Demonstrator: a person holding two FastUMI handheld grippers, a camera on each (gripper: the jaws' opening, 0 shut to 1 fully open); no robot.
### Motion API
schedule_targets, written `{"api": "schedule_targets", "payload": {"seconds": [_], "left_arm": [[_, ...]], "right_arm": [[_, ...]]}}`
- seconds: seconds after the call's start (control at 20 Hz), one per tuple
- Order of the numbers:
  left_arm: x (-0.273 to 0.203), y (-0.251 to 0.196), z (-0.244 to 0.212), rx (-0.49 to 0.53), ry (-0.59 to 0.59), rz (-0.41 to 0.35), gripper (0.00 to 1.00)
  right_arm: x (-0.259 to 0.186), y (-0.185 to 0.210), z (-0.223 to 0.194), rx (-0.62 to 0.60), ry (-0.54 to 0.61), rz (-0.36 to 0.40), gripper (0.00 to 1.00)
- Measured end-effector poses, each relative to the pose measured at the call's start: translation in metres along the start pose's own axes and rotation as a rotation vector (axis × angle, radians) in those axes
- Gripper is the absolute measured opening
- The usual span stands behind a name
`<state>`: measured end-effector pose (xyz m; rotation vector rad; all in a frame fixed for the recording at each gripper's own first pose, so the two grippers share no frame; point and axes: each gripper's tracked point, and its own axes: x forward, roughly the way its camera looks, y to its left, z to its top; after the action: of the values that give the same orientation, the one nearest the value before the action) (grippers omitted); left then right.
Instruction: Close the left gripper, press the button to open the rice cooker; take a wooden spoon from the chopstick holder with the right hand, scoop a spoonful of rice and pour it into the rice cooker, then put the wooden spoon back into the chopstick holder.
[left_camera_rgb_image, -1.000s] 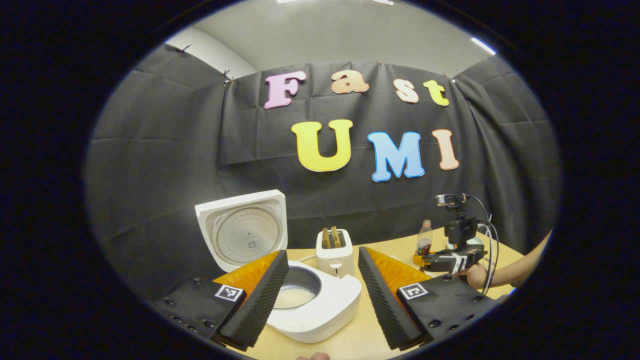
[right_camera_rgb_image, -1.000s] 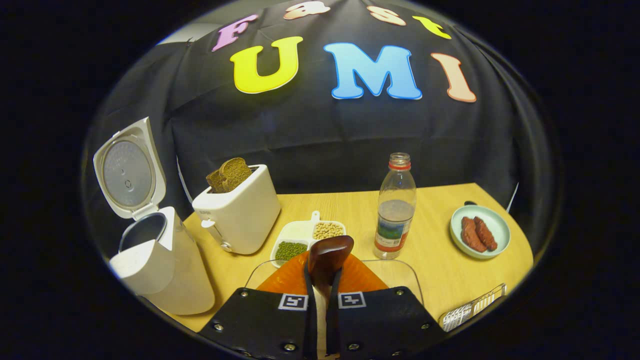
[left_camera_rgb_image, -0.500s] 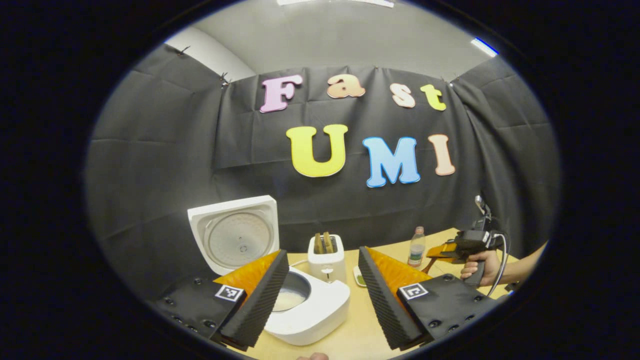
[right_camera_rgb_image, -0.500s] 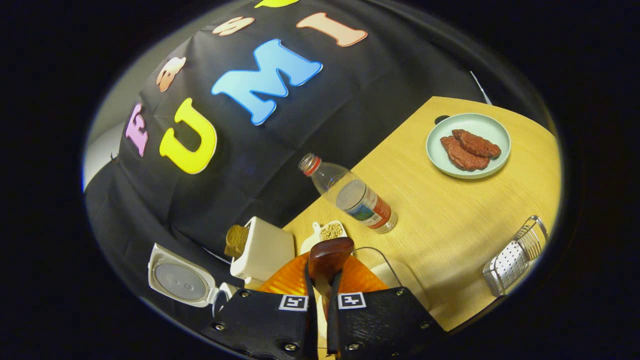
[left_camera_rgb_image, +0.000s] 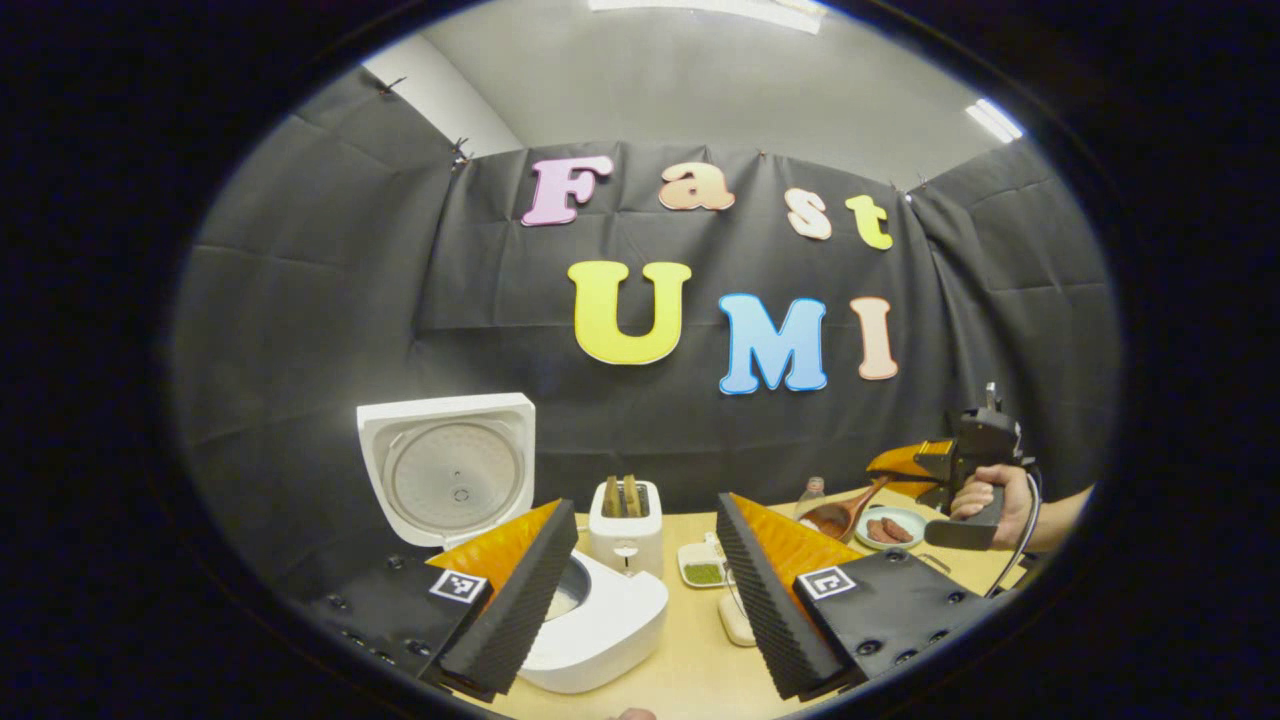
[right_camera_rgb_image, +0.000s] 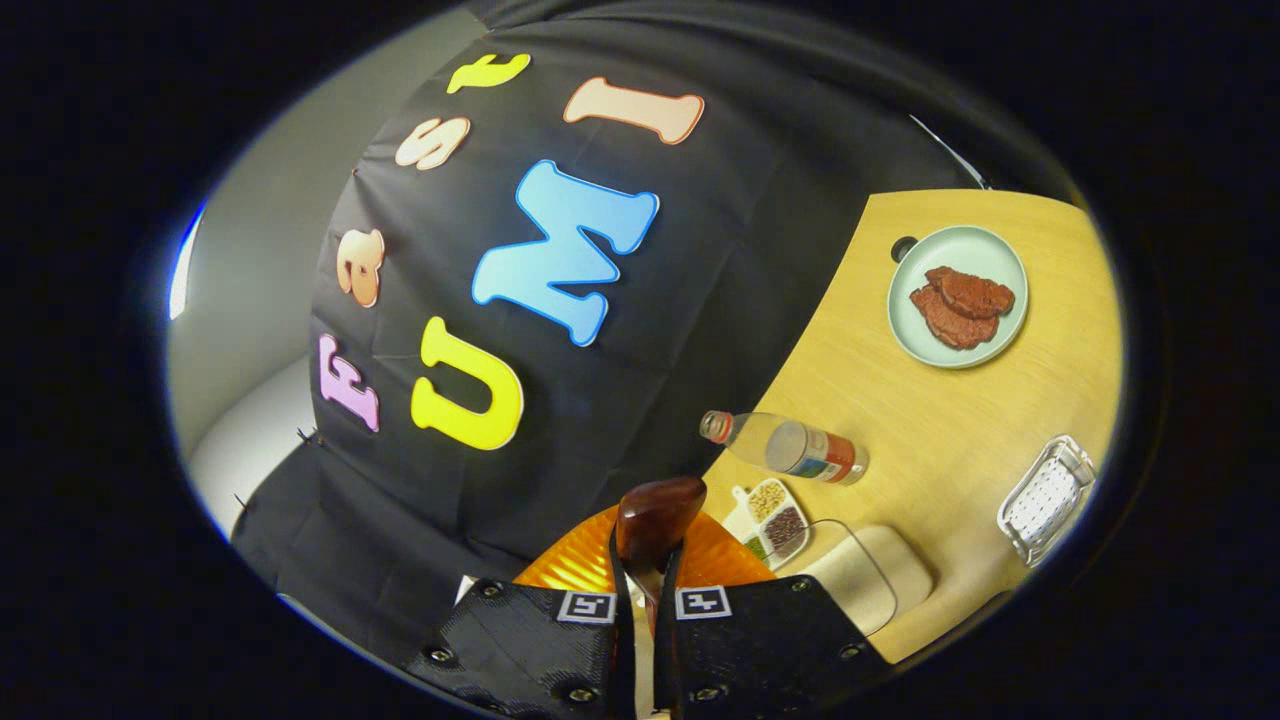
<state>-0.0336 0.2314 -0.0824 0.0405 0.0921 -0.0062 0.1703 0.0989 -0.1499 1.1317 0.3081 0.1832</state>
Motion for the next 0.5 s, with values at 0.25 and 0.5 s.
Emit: {"api": "schedule_targets", "payload": {"seconds": [0.25,0.5], "left_arm": [[-0.009,0.014,0.002,0.017,-0.012,0.017,0.97],[-0.020,0.032,-0.002,0.004,-0.012,0.011,0.96]], "right_arm": [[0.002,0.047,-0.020,0.066,0.045,0.097,0.07],[0.015,0.081,-0.052,0.054,0.098,0.146,0.07]]}}
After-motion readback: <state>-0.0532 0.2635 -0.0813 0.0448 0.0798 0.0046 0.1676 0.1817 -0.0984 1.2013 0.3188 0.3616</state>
